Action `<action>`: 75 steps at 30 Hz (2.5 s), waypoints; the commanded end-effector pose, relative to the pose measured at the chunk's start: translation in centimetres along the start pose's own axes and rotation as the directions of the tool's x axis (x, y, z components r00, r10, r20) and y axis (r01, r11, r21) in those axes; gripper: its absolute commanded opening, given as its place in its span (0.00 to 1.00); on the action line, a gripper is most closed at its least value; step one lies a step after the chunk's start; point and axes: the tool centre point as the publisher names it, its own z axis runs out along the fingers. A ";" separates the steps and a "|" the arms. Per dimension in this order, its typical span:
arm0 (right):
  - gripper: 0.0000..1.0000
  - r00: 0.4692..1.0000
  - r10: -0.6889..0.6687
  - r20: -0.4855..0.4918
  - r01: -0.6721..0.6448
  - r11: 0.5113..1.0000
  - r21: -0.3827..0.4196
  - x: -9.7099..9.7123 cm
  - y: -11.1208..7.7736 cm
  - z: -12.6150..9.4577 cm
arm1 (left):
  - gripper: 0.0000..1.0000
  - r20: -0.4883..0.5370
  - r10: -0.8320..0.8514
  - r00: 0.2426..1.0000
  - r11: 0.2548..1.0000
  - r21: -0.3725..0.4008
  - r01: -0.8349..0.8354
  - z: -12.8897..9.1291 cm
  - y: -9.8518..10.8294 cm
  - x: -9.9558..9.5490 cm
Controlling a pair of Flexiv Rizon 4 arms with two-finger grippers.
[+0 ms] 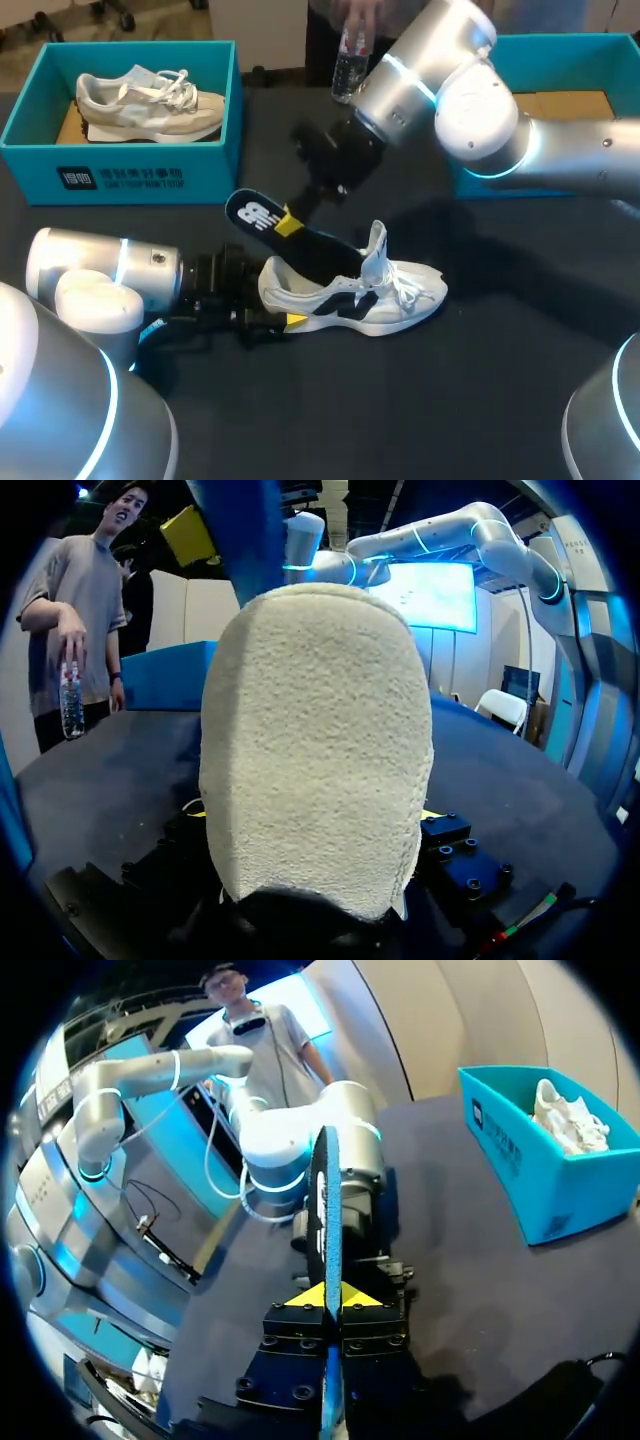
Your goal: Take the shoe out of the shoebox, open the shoe tongue, remove and reinsert the insole, then place the shoe into the shoebox
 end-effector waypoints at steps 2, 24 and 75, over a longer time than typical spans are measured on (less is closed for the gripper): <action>0.00 0.994 -0.035 0.108 0.041 0.997 -0.058 0.9 0.8 -1.1 | 0.00 0.000 -0.001 1.000 1.000 -0.003 0.001 0.8 1.5 -1.0; 0.00 0.937 0.053 0.345 0.084 0.925 -0.372 0.3 8.6 -5.5 | 0.00 0.000 -0.001 1.000 1.000 -0.003 0.001 0.8 1.5 -1.0; 0.00 0.972 0.144 0.187 0.002 0.787 -0.617 3.6 11.2 -11.2 | 0.00 0.000 -0.001 1.000 1.000 -0.003 0.001 0.8 1.5 -1.0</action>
